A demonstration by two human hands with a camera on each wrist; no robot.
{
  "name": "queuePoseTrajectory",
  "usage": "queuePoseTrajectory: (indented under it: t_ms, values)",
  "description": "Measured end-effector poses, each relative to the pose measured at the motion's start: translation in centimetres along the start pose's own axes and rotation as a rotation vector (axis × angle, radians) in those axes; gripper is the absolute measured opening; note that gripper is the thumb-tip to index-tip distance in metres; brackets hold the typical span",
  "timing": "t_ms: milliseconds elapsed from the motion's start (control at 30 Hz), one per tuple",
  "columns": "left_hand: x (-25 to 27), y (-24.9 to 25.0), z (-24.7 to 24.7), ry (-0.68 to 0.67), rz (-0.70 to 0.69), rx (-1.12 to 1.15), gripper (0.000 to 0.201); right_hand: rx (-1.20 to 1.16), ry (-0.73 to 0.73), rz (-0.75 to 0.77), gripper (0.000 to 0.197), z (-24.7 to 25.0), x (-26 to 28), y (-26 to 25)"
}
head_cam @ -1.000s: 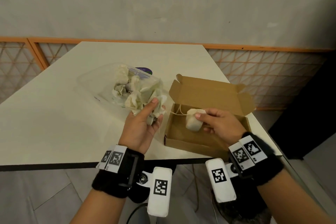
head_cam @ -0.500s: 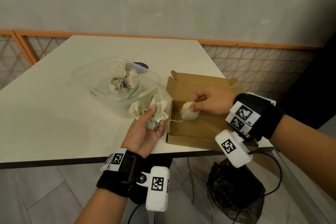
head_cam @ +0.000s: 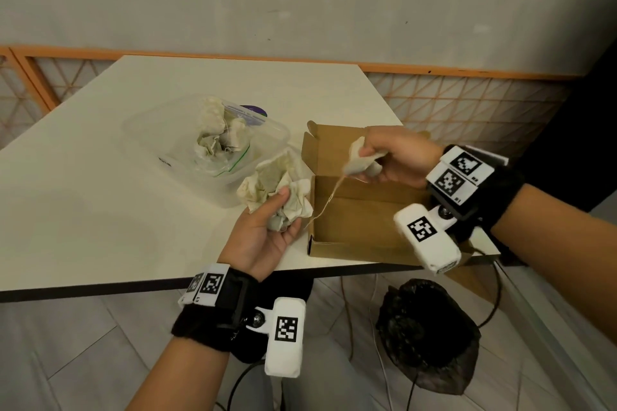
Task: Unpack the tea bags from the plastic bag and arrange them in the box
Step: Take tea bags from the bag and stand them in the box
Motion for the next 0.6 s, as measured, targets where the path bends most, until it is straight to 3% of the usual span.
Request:
queuePoseTrajectory:
  t_ms: [133,267,333,467,600]
  values:
    - [-0.1,-0.1,0.0,-0.009,0.006,0.005,0.046,0.584,0.208,-0.148,0.016,3.7,1.3,0.6]
    - [-0.2,-0.1,0.0,-0.032,-0.006,0.017,0.043,0.741,0.145,-0.21,0.004,3.3,1.7,1.3]
    - [-0.2,-0.1,-0.1,-0.036,-0.009,0.029,0.044,0.881,0.1,-0.178,0.015,2.4,1.4,0.8]
    - [-0.1,-0.1,0.1,-0.025,-0.009,0.056,0.053,0.902,-0.007,-0.089,0.009,0.4,0.6,-0.2]
    - [-0.1,-0.1,0.2,-0.033,-0.005,0.065,0.076,0.832,0.026,-0.038,0.013,0.5,-0.3,-0.8]
Point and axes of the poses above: each hand's wrist, its own x-axis away from the middle knuckle, its own z-axis out of the back of the hand, y = z × x, the point moved 6 cm from there along -x, towards the middle knuckle, and after that the axes turned 7 degrees about -y, right-handed, at the moved point
